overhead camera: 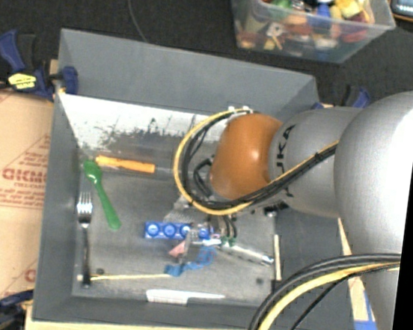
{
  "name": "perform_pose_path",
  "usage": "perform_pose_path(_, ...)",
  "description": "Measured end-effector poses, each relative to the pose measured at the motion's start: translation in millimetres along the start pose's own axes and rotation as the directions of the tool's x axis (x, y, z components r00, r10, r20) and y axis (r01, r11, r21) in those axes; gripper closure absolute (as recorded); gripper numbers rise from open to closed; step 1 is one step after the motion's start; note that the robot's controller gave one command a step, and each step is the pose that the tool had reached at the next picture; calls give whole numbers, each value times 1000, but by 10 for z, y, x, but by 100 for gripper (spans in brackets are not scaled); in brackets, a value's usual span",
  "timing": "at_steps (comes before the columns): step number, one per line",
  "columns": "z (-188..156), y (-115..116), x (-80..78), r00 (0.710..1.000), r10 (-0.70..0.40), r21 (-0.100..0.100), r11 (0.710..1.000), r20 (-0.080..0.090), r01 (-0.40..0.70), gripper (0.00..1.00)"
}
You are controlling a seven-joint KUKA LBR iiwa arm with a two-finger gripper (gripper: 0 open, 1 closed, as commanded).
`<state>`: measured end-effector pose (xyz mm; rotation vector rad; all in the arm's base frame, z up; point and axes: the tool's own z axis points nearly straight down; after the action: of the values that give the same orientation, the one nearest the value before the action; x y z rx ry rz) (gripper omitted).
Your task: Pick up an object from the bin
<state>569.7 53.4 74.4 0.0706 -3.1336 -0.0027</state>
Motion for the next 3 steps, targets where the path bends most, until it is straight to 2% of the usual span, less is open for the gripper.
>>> perform_pose_path(1,30,-16,-12,985,-168,11,986,32,168,0)
perform_pose_path(2,-14,-14,-28,999,-33,2,999,19,33,100)
perform_pose_path(3,-22,-14,-26,999,-33,2,999,19,33,100)
